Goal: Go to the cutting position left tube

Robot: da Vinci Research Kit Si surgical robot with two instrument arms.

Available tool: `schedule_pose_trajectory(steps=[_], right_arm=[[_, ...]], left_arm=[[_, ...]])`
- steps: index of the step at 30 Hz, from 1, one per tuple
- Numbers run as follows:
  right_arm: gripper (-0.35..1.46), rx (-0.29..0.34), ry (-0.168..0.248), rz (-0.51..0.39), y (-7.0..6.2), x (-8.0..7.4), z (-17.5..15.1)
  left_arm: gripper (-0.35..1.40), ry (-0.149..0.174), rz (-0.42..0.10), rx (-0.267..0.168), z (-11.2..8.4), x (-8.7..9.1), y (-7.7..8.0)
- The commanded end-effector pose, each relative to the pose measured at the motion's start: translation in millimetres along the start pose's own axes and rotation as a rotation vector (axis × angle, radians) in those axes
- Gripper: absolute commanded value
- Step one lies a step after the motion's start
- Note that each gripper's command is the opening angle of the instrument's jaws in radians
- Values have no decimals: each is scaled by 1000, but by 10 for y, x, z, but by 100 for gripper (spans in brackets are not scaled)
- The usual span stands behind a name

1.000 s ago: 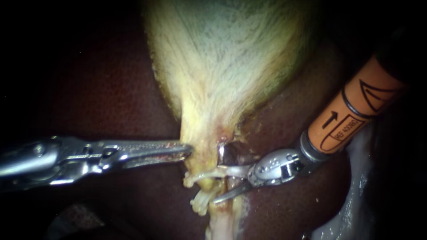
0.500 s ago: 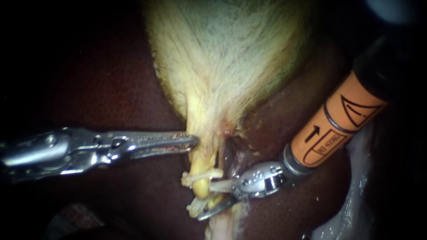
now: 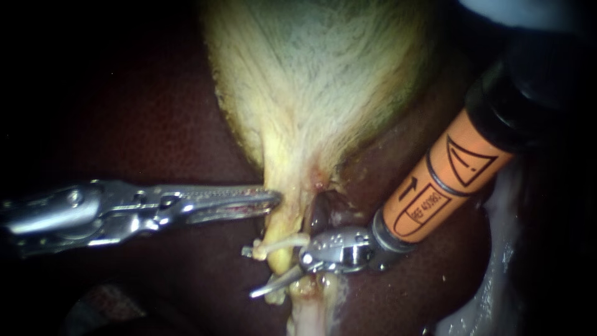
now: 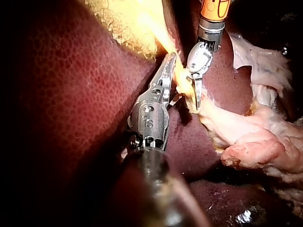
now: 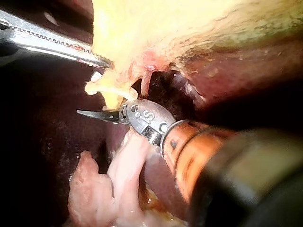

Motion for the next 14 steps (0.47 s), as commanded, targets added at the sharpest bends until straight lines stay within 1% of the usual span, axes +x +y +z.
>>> schedule_pose_trajectory(steps=[1,10,14], right_arm=[[133,1,-1,1,0,0,-1],[131,1,-2,1,0,-1,-2],[131,2,1,-1,-1,-5,-8]], left_arm=[[-13,0,0,0,0,0,0],[-13,0,0,0,1,0,0],[-13,0,0,0,1,0,0]])
